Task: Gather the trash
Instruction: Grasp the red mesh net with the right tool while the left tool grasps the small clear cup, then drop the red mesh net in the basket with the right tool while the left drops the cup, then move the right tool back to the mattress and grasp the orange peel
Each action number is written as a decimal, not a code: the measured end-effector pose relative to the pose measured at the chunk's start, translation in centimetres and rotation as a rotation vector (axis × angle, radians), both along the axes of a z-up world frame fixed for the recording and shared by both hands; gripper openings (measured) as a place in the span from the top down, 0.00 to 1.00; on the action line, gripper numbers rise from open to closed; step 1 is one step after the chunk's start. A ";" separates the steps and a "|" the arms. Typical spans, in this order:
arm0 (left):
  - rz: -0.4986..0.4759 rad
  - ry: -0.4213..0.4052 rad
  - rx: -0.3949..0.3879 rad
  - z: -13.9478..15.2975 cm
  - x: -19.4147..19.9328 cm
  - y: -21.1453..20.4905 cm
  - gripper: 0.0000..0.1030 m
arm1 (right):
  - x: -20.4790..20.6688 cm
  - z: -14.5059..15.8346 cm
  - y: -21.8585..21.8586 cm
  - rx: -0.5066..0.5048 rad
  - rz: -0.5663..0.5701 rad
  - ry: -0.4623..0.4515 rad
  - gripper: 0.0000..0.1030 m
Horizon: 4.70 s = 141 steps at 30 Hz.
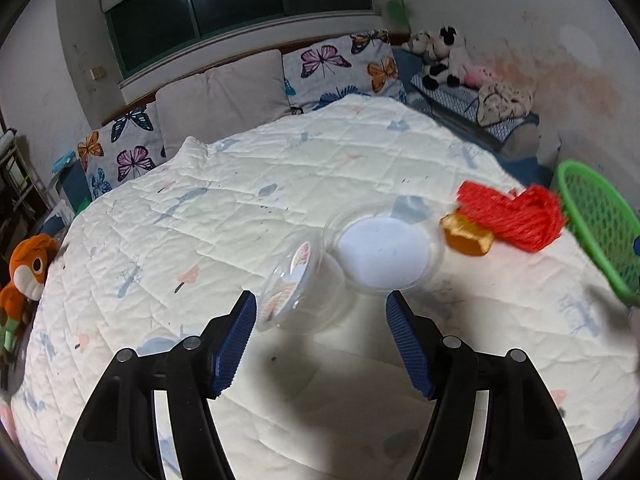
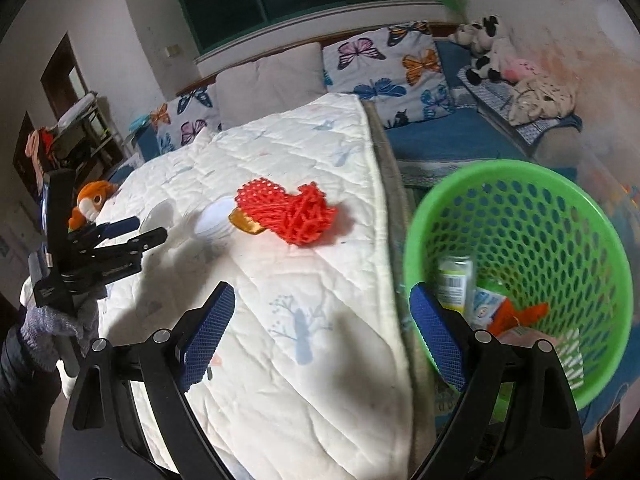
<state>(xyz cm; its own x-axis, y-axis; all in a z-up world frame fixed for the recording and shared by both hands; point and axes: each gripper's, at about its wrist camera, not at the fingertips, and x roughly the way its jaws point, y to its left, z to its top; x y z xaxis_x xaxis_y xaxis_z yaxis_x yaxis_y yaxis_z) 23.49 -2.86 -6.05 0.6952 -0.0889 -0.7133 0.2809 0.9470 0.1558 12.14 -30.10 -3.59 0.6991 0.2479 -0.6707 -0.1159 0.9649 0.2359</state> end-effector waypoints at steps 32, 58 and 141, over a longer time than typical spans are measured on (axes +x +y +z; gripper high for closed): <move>-0.079 0.046 -0.015 -2.1 3.0 0.8 0.64 | 10.6 -4.6 4.6 -0.128 0.091 0.108 0.33; -0.170 0.001 -0.155 3.0 -2.6 -1.8 0.68 | 3.6 -1.3 0.3 -0.020 0.008 0.036 0.55; -0.460 0.140 -0.234 2.2 -6.0 -24.5 0.43 | -7.5 0.0 -16.8 -0.093 -0.414 -0.081 0.04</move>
<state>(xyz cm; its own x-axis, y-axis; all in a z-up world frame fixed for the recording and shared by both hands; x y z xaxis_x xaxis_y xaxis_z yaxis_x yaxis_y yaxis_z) 17.46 -27.35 -3.86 0.4465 -0.5296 -0.7212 0.6782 0.7261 -0.1133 4.61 -46.86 -3.62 0.7782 -0.1233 -0.6159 0.2709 0.9505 0.1520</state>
